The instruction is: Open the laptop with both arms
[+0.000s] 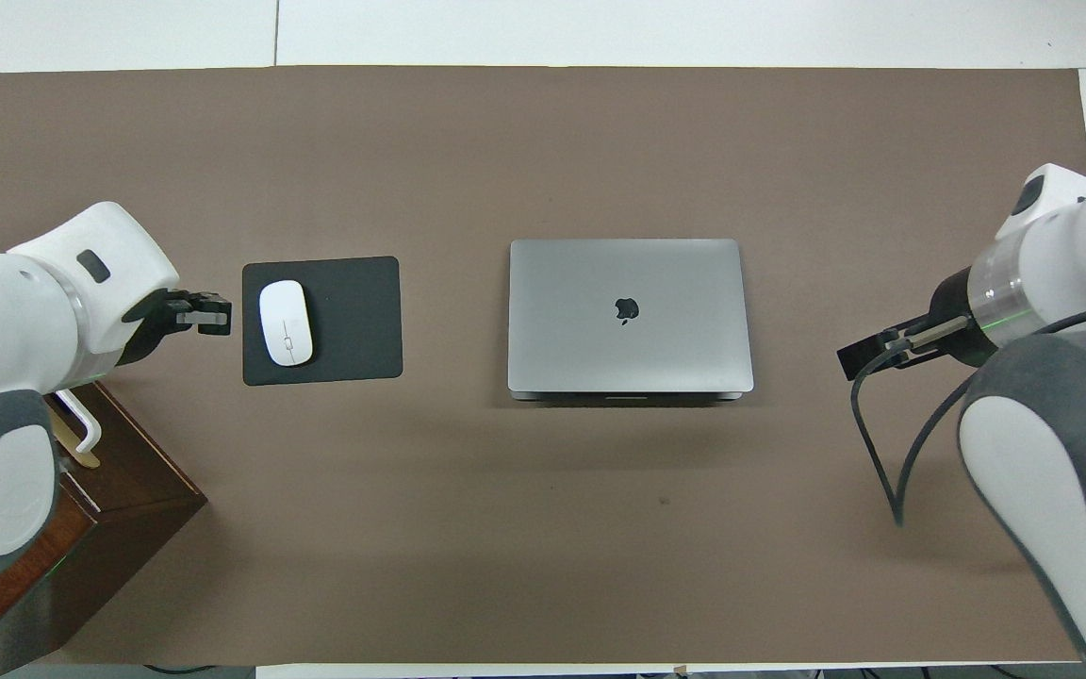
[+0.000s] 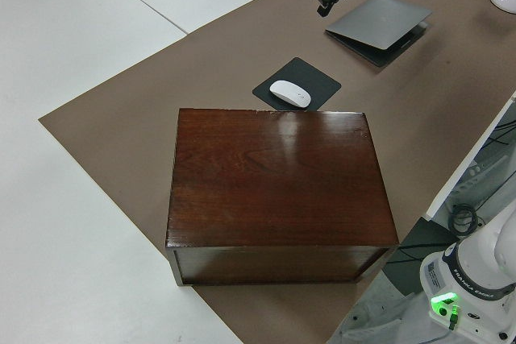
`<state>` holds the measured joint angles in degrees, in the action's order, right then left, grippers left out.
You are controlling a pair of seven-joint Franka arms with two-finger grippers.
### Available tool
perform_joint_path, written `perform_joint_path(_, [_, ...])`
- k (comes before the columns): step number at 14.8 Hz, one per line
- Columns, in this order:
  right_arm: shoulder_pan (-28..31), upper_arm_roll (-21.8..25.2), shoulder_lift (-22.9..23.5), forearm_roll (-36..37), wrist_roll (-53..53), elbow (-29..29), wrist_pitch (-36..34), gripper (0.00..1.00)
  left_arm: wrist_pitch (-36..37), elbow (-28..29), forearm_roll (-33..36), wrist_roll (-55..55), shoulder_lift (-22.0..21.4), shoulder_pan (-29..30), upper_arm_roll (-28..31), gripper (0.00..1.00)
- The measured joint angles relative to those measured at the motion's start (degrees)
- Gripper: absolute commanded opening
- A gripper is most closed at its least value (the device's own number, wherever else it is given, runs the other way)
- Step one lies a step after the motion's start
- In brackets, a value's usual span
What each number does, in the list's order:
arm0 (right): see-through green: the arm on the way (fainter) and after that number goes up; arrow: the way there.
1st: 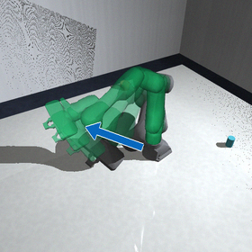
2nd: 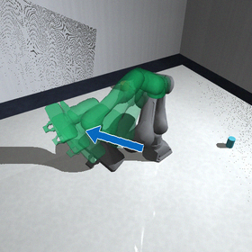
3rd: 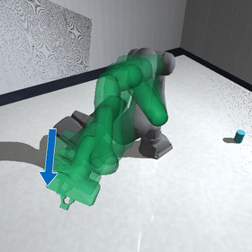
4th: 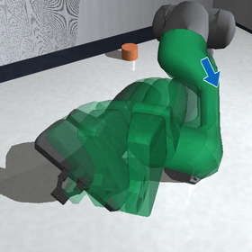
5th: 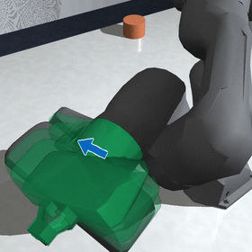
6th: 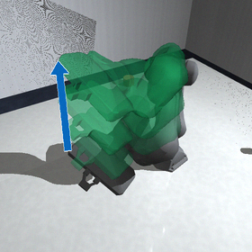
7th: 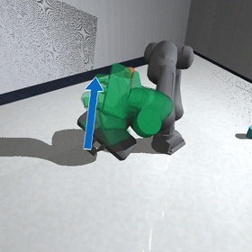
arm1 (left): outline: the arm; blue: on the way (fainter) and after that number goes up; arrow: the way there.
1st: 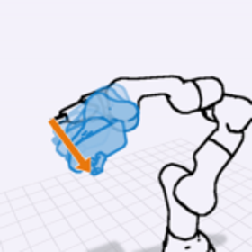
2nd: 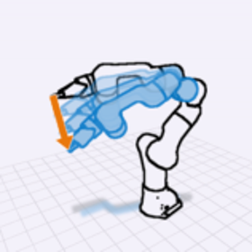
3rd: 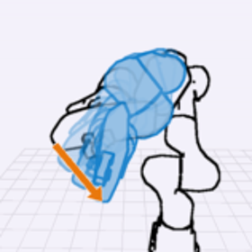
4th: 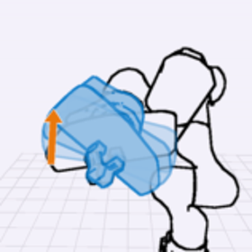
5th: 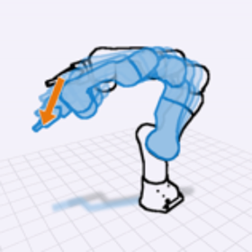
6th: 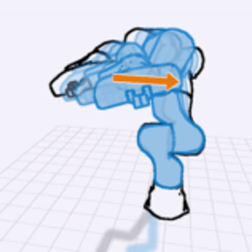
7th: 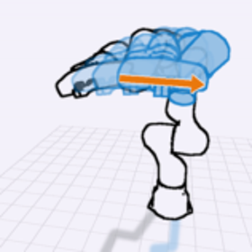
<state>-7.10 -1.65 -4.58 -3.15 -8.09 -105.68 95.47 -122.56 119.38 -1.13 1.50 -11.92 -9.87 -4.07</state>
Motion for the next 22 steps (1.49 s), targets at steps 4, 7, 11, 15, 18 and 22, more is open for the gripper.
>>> perform_joint_path(4, [-4.97,-0.15,-1.35,0.06,0.0,-2.3,0.91,1.0,-7.22,5.97,-0.11,0.03,-1.36,-3.24,-0.02,0.0])
perform_joint_path(7, [-7.67,-0.21,-2.05,1.1,-0.57,-6.43,4.74,1.0,-14.09,10.29,-0.13,0.04,-1.39,-5.98,-0.06,0.0])
perform_joint_path(11, [-12.69,-0.25,-2.07,5.9,-1.05,-11.82,10.65,1.0,-23.03,15.39,-0.14,0.17,-0.74,-9.98,-0.11,0.0])
perform_joint_path(15, [-17.07,-0.29,-2.1,10.37,-0.12,-16.25,15.1,1.0,-31.48,19.54,-0.14,0.24,1.21,-13.86,-0.11,0.0])
perform_joint_path(18, [-20.11,-0.27,-2.07,13.82,4.45,-19.68,19.26,1.0,-40.36,25.94,-0.14,0.29,1.82,-16.04,-0.1,0.0])
perform_joint_path(22, [-23.29,-0.3,-1.68,19.05,9.91,-24.28,26.18,1.0,-46.46,30.36,-0.14,0.29,1.86,-18.3,-0.08,0.0])
